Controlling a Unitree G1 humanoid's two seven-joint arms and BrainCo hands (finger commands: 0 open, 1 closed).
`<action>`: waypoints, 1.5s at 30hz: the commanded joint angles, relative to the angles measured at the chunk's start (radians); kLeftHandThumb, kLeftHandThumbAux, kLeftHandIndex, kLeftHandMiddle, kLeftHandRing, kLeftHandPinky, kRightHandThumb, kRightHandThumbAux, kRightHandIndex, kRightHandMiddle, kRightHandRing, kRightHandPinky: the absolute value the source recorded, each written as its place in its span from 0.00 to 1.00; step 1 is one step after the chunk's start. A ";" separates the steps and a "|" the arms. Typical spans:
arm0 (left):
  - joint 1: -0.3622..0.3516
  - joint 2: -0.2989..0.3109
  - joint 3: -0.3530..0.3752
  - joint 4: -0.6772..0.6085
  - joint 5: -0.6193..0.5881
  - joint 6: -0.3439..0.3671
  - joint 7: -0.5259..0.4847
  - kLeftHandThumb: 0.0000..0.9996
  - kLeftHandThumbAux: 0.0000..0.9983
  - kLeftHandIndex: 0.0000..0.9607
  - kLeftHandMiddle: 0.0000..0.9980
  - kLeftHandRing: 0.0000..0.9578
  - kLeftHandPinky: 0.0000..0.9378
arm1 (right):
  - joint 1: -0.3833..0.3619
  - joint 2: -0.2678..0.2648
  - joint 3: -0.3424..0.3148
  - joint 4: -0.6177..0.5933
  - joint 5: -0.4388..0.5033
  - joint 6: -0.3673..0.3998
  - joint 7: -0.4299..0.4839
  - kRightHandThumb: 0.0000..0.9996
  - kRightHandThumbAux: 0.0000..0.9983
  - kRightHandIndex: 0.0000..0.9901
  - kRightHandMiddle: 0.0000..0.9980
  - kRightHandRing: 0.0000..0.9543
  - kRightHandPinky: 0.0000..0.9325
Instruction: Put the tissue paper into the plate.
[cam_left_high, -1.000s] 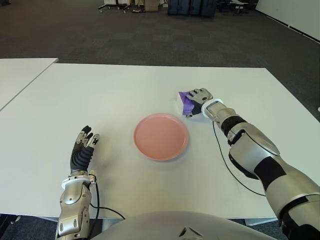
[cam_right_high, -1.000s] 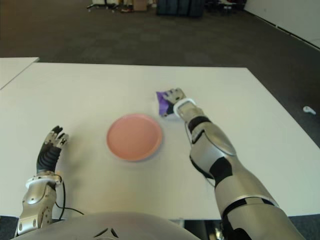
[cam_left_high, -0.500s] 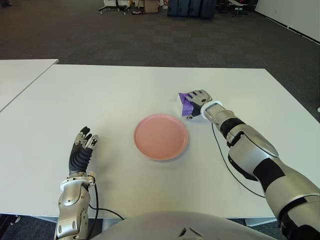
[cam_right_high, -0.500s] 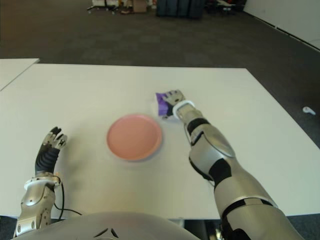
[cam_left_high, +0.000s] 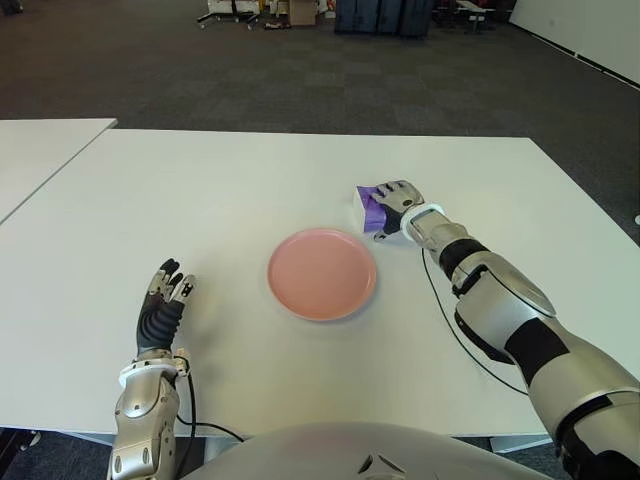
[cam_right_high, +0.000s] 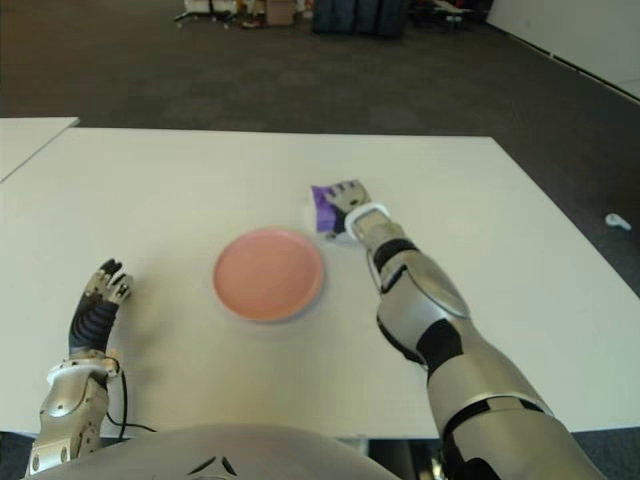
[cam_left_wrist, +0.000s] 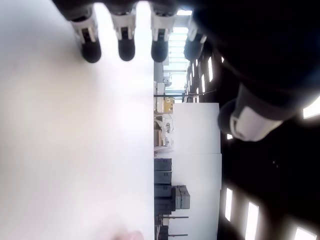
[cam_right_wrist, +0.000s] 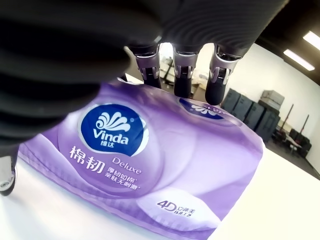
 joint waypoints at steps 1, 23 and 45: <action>0.009 -0.002 -0.002 -0.016 0.009 0.004 0.001 0.02 0.53 0.00 0.00 0.00 0.01 | 0.135 0.044 0.014 0.025 -0.010 -0.028 0.031 0.51 0.50 0.00 0.01 0.01 0.03; 0.043 -0.009 -0.009 -0.059 0.041 0.008 0.017 0.00 0.53 0.00 0.00 0.00 0.00 | 0.205 0.072 -0.095 0.022 0.071 0.019 -0.128 0.84 0.68 0.39 0.51 0.60 0.67; 0.049 -0.025 -0.010 -0.074 0.053 0.015 0.023 0.00 0.53 0.00 0.00 0.00 0.00 | 0.240 0.083 -0.204 0.012 0.145 -0.052 -0.237 0.95 0.66 0.41 0.48 0.52 0.70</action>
